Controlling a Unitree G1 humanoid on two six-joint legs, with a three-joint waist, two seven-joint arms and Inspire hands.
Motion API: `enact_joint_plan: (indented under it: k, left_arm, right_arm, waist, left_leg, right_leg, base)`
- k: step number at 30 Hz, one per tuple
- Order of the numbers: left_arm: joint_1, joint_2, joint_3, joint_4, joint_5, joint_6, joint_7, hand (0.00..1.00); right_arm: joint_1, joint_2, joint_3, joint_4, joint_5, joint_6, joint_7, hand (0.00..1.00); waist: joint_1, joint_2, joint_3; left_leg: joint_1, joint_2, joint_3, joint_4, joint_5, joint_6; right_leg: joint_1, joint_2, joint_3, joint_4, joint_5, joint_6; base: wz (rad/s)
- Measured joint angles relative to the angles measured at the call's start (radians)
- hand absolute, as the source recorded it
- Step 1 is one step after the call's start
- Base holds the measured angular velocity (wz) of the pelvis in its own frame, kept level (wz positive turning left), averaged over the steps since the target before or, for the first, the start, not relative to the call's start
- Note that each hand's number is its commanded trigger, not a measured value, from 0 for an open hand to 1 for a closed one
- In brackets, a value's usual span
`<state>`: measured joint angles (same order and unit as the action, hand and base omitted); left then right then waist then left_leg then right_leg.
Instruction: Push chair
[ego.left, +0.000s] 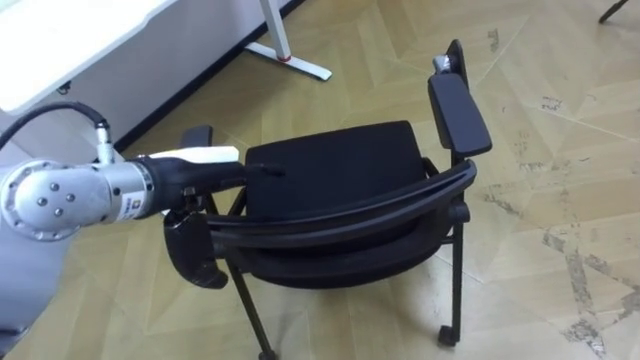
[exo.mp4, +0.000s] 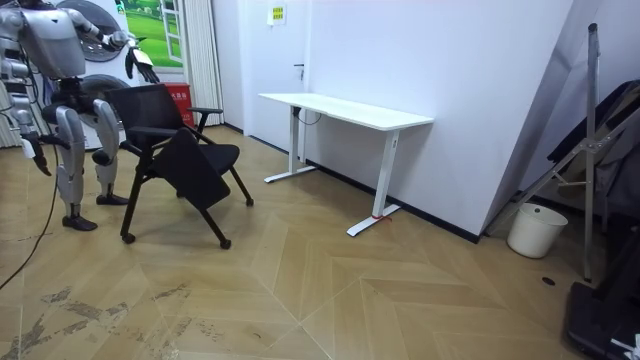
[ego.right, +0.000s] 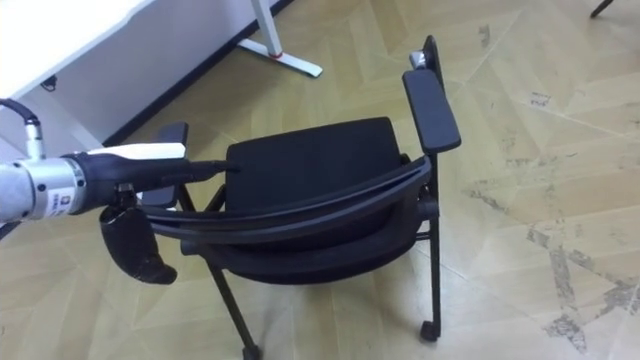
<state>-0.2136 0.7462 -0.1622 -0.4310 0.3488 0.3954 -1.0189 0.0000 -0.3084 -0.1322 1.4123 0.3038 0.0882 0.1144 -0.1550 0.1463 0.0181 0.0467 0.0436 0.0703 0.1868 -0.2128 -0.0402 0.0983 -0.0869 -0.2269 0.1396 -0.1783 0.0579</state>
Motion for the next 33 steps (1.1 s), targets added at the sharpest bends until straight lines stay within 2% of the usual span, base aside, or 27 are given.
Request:
enact_joint_plan:
  k: [4,9,11,12,14,15,17,20,22,26,28,33]
  left_arm:
    - [0.000,-0.001,0.000,0.001,0.026,-0.004,0.000,0.00]
    - [0.000,-0.034,0.000,0.060,0.105,-0.041,0.021,0.00]
    - [0.001,-0.070,0.000,0.123,0.154,-0.047,0.060,0.00]
    - [0.001,-0.077,0.000,0.135,0.167,-0.047,0.067,0.00]
    - [0.001,-0.111,-0.001,0.182,0.214,-0.048,0.081,0.00]
    - [0.002,-0.121,-0.001,0.194,0.221,-0.048,0.086,0.00]
    - [0.008,-0.159,-0.003,0.244,0.245,-0.055,0.107,0.00]
    - [0.035,-0.196,-0.009,0.323,0.254,-0.062,0.172,0.00]
    - [0.037,-0.216,-0.009,0.341,0.258,-0.062,0.204,0.00]
    - [0.045,-0.284,-0.009,0.429,0.344,-0.076,0.268,0.00]
    - [0.045,-0.299,-0.009,0.450,0.364,-0.076,0.276,0.00]
    - [0.043,-0.299,-0.038,0.506,0.363,-0.077,0.333,0.00]
  right_arm:
    - [0.005,0.001,0.001,-0.001,-0.001,0.000,0.008,0.00]
    - [0.013,0.002,0.003,-0.010,0.000,-0.009,-0.015,0.00]
    - [0.021,0.008,0.006,-0.024,0.007,-0.014,-0.037,0.00]
    - [0.021,0.010,0.012,-0.030,0.009,-0.014,-0.040,0.00]
    - [0.025,0.026,0.016,-0.056,0.010,-0.015,-0.053,0.00]
    - [0.025,0.031,0.019,-0.058,0.010,-0.016,-0.057,0.00]
    - [0.025,0.048,0.025,-0.056,0.017,-0.024,-0.061,0.00]
    - [0.027,0.054,0.024,-0.054,0.058,-0.024,-0.073,0.00]
    - [0.030,0.053,0.023,-0.056,0.062,-0.024,-0.083,0.00]
    - [0.047,0.054,0.023,-0.057,0.030,-0.023,-0.089,0.00]
    - [0.049,0.053,0.022,-0.057,0.012,-0.023,-0.090,0.00]
    - [0.048,0.058,0.022,-0.057,0.014,-0.023,-0.115,0.00]
  waist:
    - [-0.002,-0.006,0.0039]
    - [-0.005,-0.018,0.0104]
    - [-0.003,-0.028,0.0097]
    - [-0.003,-0.032,0.0097]
    - [-0.010,-0.048,0.0088]
    - [-0.011,-0.049,0.0069]
    - [-0.023,-0.069,0.0092]
    - [-0.039,-0.081,0.0021]
    - [-0.042,-0.080,-0.0001]
    - [-0.066,-0.076,-0.0009]
    - [-0.078,-0.073,-0.0024]
    - [-0.100,-0.068,-0.0021]
  left_leg:
    - [-0.002,0.000,0.000,0.001,0.000,0.000]
    - [0.005,0.001,0.000,0.000,0.000,0.000]
    - [0.012,0.001,0.005,0.000,0.000,0.000]
    - [0.012,0.001,0.007,-0.001,0.000,0.000]
    - [0.012,0.001,0.009,-0.001,0.000,0.000]
    - [0.013,0.001,0.010,0.000,0.000,0.000]
    - [0.016,0.001,0.012,-0.001,0.000,0.000]
    - [0.018,0.001,0.020,-0.001,0.000,0.000]
    - [0.019,0.001,0.026,-0.001,0.000,0.000]
    - [0.036,0.002,0.027,-0.001,0.000,0.000]
    - [0.037,0.001,0.028,-0.001,0.000,0.000]
    - [0.049,0.002,0.029,-0.001,0.001,0.001]
  right_leg:
    - [-0.003,0.000,0.002,0.002,0.000,0.000]
    - [-0.001,0.000,0.003,0.011,0.000,0.000]
    - [0.001,0.000,0.008,0.012,0.000,0.000]
    - [0.001,0.000,0.009,0.012,0.000,0.000]
    - [0.000,0.000,0.011,0.012,0.000,0.000]
    - [0.001,0.000,0.011,0.012,0.000,0.000]
    - [0.004,0.000,0.015,0.012,0.000,0.000]
    - [0.006,0.001,0.028,0.013,0.000,0.000]
    - [0.006,0.001,0.034,0.013,0.000,0.000]
    - [0.023,0.001,0.036,0.012,0.000,0.000]
    - [0.023,0.001,0.038,0.012,0.000,0.000]
    - [0.035,0.001,0.040,0.012,0.000,0.000]
  base:
    - [0.00]
    - [0.00]
    - [-0.07]
    - [-0.09]
    - [-0.02]
    - [0.00]
    - [0.00]
    - [-0.05]
    - [-0.09]
    - [-0.01]
    - [0.00]
    - [0.00]
